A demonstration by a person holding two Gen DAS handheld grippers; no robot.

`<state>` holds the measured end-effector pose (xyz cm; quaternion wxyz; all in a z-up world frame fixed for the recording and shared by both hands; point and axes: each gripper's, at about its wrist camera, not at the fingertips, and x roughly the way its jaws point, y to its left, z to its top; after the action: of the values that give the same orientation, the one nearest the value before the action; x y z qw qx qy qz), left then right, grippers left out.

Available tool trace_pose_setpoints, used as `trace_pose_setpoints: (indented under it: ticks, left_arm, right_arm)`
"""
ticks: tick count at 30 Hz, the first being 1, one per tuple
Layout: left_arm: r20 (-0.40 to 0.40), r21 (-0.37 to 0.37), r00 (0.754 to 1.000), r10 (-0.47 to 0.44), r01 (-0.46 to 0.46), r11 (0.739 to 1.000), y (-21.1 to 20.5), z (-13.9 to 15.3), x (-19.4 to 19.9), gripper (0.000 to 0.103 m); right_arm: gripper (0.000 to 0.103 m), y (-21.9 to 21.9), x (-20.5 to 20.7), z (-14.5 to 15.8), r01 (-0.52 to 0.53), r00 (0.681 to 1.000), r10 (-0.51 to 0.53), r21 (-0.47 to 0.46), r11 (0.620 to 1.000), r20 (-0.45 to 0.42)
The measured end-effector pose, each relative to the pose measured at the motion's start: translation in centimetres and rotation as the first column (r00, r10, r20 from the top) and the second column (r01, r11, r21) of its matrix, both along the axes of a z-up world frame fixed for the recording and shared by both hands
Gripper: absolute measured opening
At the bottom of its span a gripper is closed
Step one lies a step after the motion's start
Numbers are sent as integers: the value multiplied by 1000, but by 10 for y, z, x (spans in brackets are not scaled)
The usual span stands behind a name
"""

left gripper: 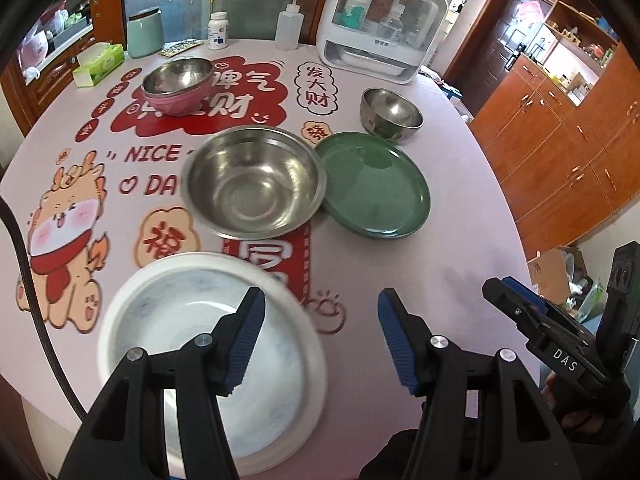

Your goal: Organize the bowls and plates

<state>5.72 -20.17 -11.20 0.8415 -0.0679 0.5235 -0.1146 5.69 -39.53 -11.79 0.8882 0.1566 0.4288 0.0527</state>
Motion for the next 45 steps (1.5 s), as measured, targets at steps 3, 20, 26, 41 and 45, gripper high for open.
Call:
trace_pose_setpoints:
  ticks: [3, 20, 26, 41, 45]
  left_arm:
    - [-7, -8, 1000, 10, -10, 1000, -17, -4, 7, 57]
    - [-86, 0, 985, 152, -152, 988, -70, -40, 50, 57]
    - [-146, 11, 965, 219, -220, 976, -69, -57, 69, 57]
    - [-172, -13, 921, 349, -356, 934, -67, -93, 96, 57]
    - [-165, -23, 917, 363, -371, 928, -68, -101, 100, 57]
  right_arm:
    - [53, -17, 9, 0, -21, 1000, 21, -9, 1000, 5]
    - [53, -70, 83, -12, -114, 993, 115, 8, 993, -15]
    - [53, -71, 118, -18, -155, 988, 155, 14, 988, -19]
    - [53, -60, 169, -51, -245, 967, 247, 31, 969, -61]
    - [53, -60, 170, -58, -245, 967, 248, 56, 968, -53]
